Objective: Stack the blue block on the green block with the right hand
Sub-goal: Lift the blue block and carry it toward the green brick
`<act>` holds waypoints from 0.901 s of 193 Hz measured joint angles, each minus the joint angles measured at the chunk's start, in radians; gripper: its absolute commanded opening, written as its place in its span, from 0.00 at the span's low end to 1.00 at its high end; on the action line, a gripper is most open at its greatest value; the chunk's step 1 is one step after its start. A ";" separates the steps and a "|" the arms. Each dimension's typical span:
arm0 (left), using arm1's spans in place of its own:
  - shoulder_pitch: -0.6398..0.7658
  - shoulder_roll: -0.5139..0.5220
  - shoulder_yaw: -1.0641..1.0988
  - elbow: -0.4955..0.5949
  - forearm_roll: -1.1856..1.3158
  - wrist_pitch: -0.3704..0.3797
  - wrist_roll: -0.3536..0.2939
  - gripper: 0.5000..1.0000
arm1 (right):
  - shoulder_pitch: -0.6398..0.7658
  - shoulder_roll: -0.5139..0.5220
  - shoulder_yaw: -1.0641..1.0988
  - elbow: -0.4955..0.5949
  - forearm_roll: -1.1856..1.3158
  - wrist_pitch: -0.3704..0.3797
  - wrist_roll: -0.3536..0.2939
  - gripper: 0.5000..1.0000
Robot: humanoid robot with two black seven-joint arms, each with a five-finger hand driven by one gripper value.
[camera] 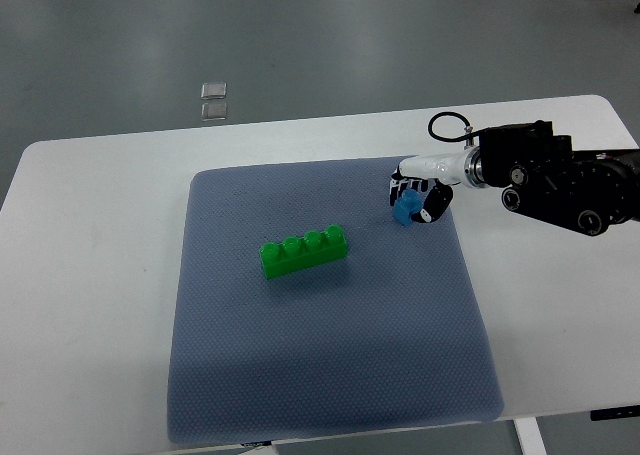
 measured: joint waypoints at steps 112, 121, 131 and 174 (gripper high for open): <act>0.000 0.000 0.001 0.000 0.000 0.000 0.000 1.00 | 0.087 -0.042 0.011 0.039 0.014 0.021 0.008 0.25; 0.000 0.000 0.001 0.000 0.000 0.000 0.000 1.00 | 0.126 -0.057 0.012 0.065 0.021 0.042 0.008 0.25; 0.000 0.000 0.001 0.000 0.000 0.000 0.000 1.00 | 0.168 -0.075 0.012 0.100 0.039 0.072 0.008 0.25; 0.000 0.000 0.001 -0.001 0.000 0.000 0.000 1.00 | 0.375 -0.138 0.005 0.279 0.221 0.158 -0.025 0.25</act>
